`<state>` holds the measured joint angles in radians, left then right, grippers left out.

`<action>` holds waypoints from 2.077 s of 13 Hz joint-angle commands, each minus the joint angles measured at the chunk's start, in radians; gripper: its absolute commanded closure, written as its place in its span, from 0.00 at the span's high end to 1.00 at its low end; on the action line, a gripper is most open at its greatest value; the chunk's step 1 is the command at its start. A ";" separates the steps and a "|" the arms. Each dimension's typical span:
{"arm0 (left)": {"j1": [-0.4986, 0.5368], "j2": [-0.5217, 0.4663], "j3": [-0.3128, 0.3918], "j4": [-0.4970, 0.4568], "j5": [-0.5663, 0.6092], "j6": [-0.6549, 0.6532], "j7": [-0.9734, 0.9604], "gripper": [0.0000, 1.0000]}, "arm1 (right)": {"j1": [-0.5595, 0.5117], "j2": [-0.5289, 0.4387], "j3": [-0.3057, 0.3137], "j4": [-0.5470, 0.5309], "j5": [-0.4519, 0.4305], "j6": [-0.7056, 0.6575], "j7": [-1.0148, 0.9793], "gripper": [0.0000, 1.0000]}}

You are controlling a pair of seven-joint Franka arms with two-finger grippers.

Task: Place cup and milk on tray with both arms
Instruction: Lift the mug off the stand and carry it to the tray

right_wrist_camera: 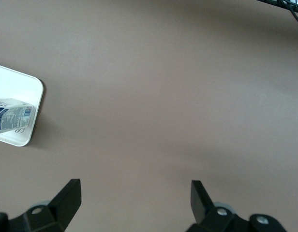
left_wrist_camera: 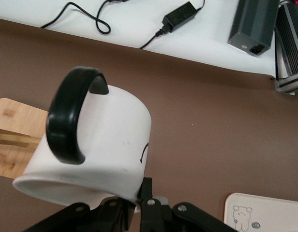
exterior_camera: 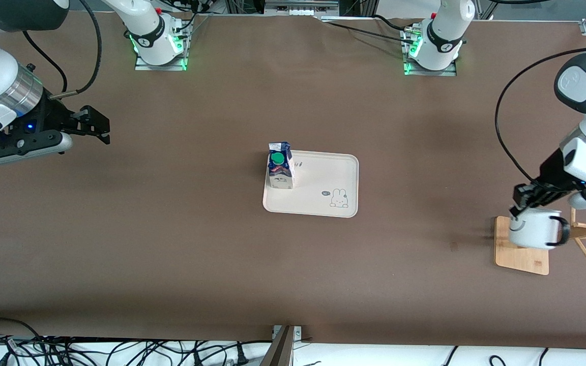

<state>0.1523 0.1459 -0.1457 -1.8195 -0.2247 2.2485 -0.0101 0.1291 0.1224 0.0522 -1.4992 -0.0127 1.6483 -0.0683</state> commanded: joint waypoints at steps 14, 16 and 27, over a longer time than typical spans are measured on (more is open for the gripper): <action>-0.121 0.171 -0.244 0.236 0.024 -0.812 -0.137 0.00 | -0.002 -0.001 0.003 0.010 -0.009 -0.002 0.015 1.00; -0.184 0.326 -0.236 0.384 0.030 -0.800 -0.299 0.00 | -0.003 -0.001 0.003 0.010 -0.009 -0.002 0.015 1.00; -0.448 0.727 -0.198 0.600 0.130 -0.610 -0.551 0.00 | -0.003 0.000 0.001 0.010 -0.009 -0.002 0.015 1.00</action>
<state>-0.2643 0.8333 -0.3535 -1.2634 -0.1176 1.6367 -0.5436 0.1279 0.1227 0.0508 -1.4981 -0.0127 1.6483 -0.0676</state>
